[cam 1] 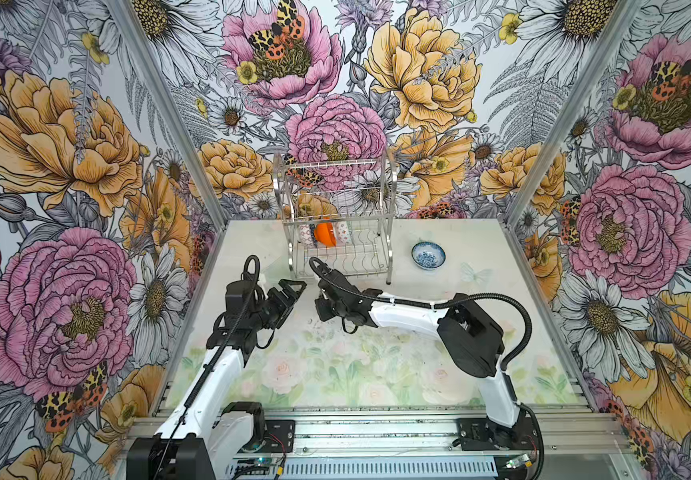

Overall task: Load the bowls into the dish rack
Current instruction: 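Lift the orange-patterned bowl and carry it toward the rack front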

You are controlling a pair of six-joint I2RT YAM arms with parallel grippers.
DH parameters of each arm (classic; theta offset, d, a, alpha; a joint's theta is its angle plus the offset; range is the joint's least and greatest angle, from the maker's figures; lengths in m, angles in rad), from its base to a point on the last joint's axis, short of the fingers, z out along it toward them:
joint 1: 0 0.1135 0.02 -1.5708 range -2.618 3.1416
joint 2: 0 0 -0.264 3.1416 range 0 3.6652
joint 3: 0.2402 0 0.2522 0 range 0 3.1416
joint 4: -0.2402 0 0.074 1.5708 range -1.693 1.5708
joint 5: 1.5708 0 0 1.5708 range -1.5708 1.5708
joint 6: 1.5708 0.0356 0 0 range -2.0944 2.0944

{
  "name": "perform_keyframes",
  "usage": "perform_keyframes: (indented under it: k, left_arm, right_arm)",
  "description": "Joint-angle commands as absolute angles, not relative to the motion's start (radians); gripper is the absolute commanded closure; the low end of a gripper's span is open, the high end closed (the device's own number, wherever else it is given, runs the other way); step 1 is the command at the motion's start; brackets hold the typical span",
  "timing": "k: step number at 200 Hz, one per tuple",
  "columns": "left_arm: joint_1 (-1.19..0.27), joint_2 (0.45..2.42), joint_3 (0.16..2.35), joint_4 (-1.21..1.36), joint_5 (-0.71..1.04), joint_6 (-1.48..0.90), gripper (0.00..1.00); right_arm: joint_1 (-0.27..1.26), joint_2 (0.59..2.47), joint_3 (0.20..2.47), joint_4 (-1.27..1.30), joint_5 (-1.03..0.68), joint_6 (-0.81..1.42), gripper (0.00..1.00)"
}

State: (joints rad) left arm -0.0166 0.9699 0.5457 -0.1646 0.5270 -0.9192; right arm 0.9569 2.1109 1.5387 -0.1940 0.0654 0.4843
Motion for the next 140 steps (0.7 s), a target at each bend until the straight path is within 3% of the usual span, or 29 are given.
perform_keyframes:
  k: [1,96,140]
  left_arm:
    - [0.003,0.95,0.538,-0.186,0.555,-0.889,0.01]
    - [0.059,0.941,0.569,-0.221,0.582,-0.864,0.01]
    - [0.076,0.933,0.571,-0.224,0.597,-0.862,0.01]
  right_arm:
    - [0.97,2.148,1.565,-0.233,-0.025,0.49,1.0]
    - [0.927,2.036,1.594,-0.156,-0.233,0.494,1.0]
    - [0.846,1.965,1.506,0.057,-0.385,0.612,1.0]
